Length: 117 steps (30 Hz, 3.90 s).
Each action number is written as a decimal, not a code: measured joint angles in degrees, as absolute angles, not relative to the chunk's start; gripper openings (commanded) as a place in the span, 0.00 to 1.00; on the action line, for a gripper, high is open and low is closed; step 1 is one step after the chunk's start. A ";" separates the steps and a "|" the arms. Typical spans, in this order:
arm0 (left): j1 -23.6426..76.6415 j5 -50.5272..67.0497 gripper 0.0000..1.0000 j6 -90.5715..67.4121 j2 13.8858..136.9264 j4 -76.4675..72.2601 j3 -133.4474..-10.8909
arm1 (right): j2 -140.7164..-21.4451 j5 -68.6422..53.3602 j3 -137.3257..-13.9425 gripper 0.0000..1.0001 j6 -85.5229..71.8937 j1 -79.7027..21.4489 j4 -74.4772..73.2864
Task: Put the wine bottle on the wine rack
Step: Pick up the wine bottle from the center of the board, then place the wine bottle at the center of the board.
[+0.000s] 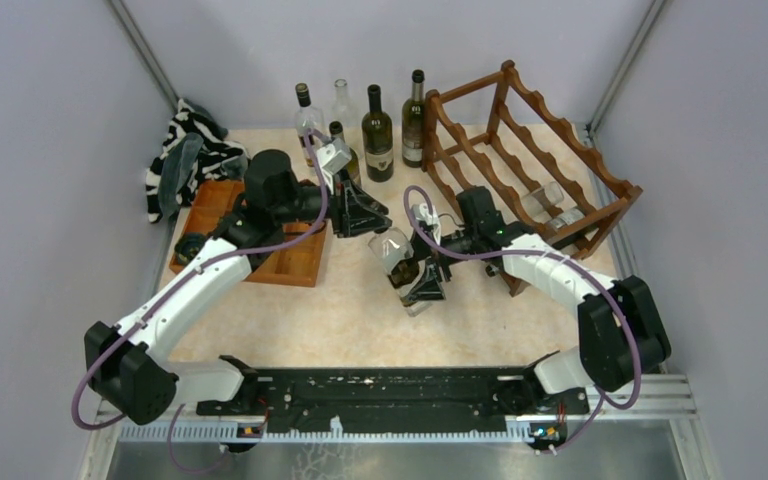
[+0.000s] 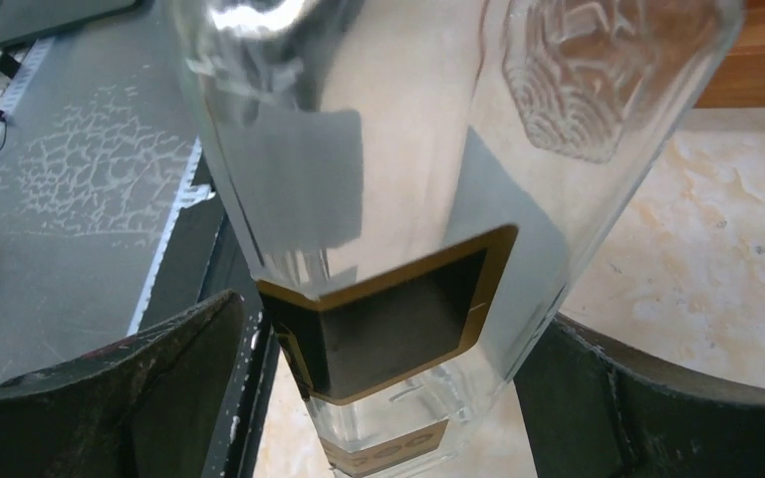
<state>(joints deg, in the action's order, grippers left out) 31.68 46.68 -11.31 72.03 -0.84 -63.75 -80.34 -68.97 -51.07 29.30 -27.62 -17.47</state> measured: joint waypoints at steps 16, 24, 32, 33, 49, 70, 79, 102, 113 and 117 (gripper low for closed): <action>30.46 51.72 0.00 -19.51 71.99 -14.35 -60.47 | -80.34 -70.26 -49.76 0.86 25.69 -27.79 -12.84; 29.63 52.82 0.00 -20.78 71.99 -17.10 -59.18 | -80.34 -70.83 -49.76 0.28 24.77 -27.88 -13.37; 28.95 53.43 0.21 -21.67 71.99 -18.48 -57.34 | -80.34 -69.82 -49.95 0.00 26.44 -27.97 -16.80; 28.77 53.47 0.33 -21.69 71.99 -18.39 -57.12 | -80.34 -69.41 -50.09 0.00 26.87 -27.97 -17.54; 25.93 34.48 0.99 -14.59 59.72 -1.89 -56.64 | -80.38 -49.67 -58.08 0.00 42.87 -27.99 -36.34; 25.93 21.98 0.99 -11.68 52.82 6.04 -48.86 | -85.03 -34.76 -60.73 0.00 56.75 -34.74 -37.47; 25.93 21.06 0.99 -12.45 53.43 6.20 -45.34 | -87.77 -30.39 -59.86 0.00 75.13 -34.74 -41.43; 25.93 26.79 0.99 -20.38 54.89 2.44 -37.71 | -92.77 -31.51 -60.12 0.13 91.81 -33.45 -42.30; 25.93 29.12 0.98 -22.52 55.51 1.39 -35.94 | -95.53 -31.18 -60.58 0.40 92.86 -33.12 -40.10; 25.93 30.55 0.98 -23.64 56.07 0.40 -35.20 | -95.81 -31.00 -60.80 0.93 92.82 -33.10 -39.81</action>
<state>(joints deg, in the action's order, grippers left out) 25.93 30.55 -23.64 56.07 0.40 -35.20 -95.81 -31.00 -60.80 92.82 -33.10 -39.81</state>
